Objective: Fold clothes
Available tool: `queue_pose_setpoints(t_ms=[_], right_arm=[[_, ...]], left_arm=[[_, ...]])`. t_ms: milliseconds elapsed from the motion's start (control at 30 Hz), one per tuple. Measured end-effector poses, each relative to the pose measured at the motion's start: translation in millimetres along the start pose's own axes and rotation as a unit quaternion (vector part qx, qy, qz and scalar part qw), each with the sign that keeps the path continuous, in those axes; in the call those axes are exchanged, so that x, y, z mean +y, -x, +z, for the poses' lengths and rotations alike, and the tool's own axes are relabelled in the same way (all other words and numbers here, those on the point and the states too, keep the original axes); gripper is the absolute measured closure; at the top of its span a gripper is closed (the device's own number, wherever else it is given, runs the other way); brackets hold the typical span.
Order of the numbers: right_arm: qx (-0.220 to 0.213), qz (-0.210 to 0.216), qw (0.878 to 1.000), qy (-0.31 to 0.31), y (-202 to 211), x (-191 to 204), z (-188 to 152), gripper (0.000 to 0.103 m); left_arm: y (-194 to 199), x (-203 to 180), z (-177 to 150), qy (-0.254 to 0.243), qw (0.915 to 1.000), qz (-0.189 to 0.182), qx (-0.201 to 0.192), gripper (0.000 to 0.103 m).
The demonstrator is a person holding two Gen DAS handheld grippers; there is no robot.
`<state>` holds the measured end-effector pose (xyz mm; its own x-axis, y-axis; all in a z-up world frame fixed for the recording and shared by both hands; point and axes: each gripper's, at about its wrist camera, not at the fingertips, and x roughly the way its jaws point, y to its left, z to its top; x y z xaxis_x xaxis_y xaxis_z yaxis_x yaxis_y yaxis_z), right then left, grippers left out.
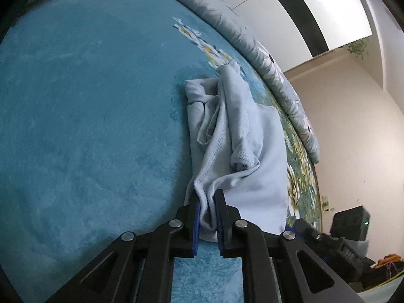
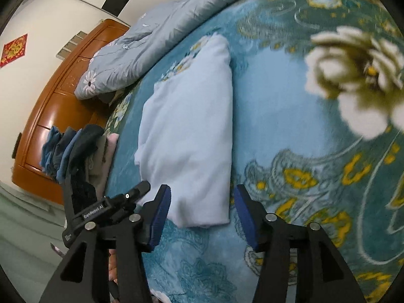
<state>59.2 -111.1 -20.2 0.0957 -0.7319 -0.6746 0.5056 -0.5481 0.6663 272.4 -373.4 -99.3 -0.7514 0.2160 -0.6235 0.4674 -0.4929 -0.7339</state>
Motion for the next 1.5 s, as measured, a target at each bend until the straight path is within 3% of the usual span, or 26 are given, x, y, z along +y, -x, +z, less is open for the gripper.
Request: queue_pose_setpoints(t_ms=[167, 300, 333, 367, 433, 467, 500, 733, 833, 867, 900, 933, 1133, 1233, 1333, 1400, 1500], right_arm=[[-0.007, 0.015, 1.0, -0.021, -11, -9, -10, 0.048], [-0.019, 0.032, 0.999, -0.017, -13, -3, -16, 0.048], [-0.022, 0.035, 0.999, -0.019, -13, -4, -16, 0.056], [-0.025, 0.039, 0.999, -0.023, -13, -5, -16, 0.071], [-0.027, 0.04, 0.998, -0.027, -11, -7, -17, 0.084], [-0.027, 0.039, 0.999, -0.026, -11, -7, -17, 0.086], [-0.026, 0.038, 0.999, -0.025, -10, -8, -17, 0.086], [-0.018, 0.047, 0.998, -0.038, -7, -14, -19, 0.086], [-0.014, 0.048, 0.998, -0.036, -10, -14, -17, 0.086], [-0.013, 0.052, 0.998, -0.039, -10, -15, -16, 0.086], [-0.013, 0.054, 0.998, -0.04, -10, -17, -16, 0.086], [-0.012, 0.055, 0.998, -0.04, -11, -17, -16, 0.086], [-0.019, 0.082, 0.996, -0.037, 1, -22, -14, 0.092], [-0.017, 0.077, 0.997, -0.021, 4, -20, -12, 0.092], [-0.009, 0.072, 0.997, -0.025, 1, -21, -11, 0.092], [-0.007, 0.074, 0.997, -0.033, 3, -25, -10, 0.092], [-0.008, 0.076, 0.996, -0.037, 17, -35, -2, 0.093]], left_arm=[[10, 14, -2, 0.039, 0.9985, -0.04, 0.0, 0.085], [28, 16, 7, 0.046, 0.9974, -0.048, -0.028, 0.078], [33, 14, 11, 0.048, 0.9967, -0.055, -0.036, 0.078], [34, 10, 17, 0.046, 0.9964, -0.059, -0.041, 0.077], [31, -3, 32, 0.029, 0.9967, -0.066, -0.039, 0.063], [26, -11, 41, 0.017, 0.9972, -0.063, -0.036, 0.055], [20, -20, 51, 0.005, 0.9977, -0.06, -0.033, 0.053], [-12, -36, 77, -0.028, 0.9991, -0.027, -0.018, 0.053], [-26, -40, 85, -0.037, 0.9992, -0.012, -0.012, 0.055], [-30, -41, 87, -0.04, 0.9991, -0.007, -0.01, 0.066], [-34, -42, 90, -0.043, 0.999, -0.002, -0.008, 0.092], [-39, -44, 93, -0.046, 0.9989, 0.003, -0.006, 0.1], [-39, -27, 103, -0.048, 0.9982, 0.024, -0.025, 0.1], [-44, -14, 106, -0.021, 0.9995, 0.019, -0.015, 0.1], [-44, -6, 105, 0.003, 0.9999, -0.012, -0.003, 0.096], [-33, -3, 102, 0.02, 0.9987, -0.047, 0.009, 0.08], [-13, -8, 95, 0.01, 0.9983, -0.057, 0.006, 0.06]])
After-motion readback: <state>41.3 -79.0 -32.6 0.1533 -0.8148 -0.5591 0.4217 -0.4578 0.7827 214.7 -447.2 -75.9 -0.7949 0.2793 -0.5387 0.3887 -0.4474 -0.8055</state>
